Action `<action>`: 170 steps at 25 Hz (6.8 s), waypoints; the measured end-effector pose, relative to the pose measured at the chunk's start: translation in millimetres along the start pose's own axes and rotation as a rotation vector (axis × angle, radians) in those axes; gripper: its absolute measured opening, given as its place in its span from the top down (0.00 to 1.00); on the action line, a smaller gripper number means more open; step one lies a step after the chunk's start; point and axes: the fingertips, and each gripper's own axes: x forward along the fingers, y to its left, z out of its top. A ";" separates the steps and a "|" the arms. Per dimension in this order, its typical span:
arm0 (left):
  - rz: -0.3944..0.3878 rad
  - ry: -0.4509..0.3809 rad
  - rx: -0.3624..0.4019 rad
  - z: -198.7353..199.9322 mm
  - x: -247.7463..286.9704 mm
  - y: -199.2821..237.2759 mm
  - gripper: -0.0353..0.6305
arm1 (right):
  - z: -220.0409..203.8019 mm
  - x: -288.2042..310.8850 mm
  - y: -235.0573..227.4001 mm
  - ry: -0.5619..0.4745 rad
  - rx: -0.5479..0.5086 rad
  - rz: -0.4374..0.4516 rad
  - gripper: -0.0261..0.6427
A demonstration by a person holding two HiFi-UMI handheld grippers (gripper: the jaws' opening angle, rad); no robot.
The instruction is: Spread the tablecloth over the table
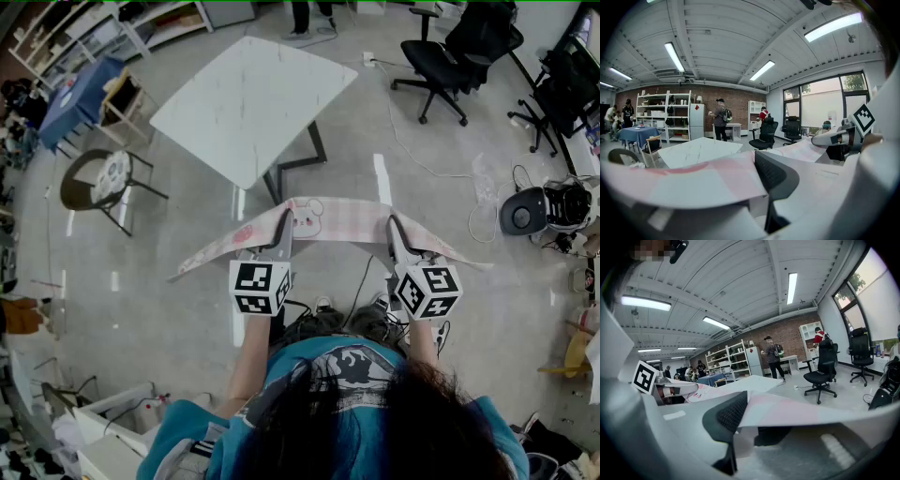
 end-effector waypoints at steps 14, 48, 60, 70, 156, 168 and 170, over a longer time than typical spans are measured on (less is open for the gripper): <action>-0.039 -0.014 0.002 -2.5 -1.7 9.8 0.86 | -5.8 3.7 7.2 -0.015 0.045 -0.024 0.90; -0.013 -0.115 0.117 110.6 168.1 78.2 0.86 | 113.4 173.5 -76.1 -0.063 -0.003 0.114 0.89; 0.172 -0.166 0.112 174.4 261.9 121.7 0.86 | 201.4 299.4 -126.8 -0.092 -0.090 0.316 0.89; 0.310 -0.151 0.106 189.0 261.9 144.4 0.85 | 226.0 348.8 -115.0 -0.091 -0.142 0.473 0.90; 0.626 -0.327 -0.486 117.0 313.8 385.4 0.83 | 210.1 683.8 17.1 0.342 0.002 1.177 0.90; 0.631 -0.198 -0.788 -0.7 344.2 321.5 0.82 | 118.3 661.1 -46.9 0.585 -0.009 1.107 0.89; 0.634 -0.161 -0.830 -21.2 346.6 311.0 0.82 | 98.1 656.0 -57.2 0.625 -0.005 1.079 0.89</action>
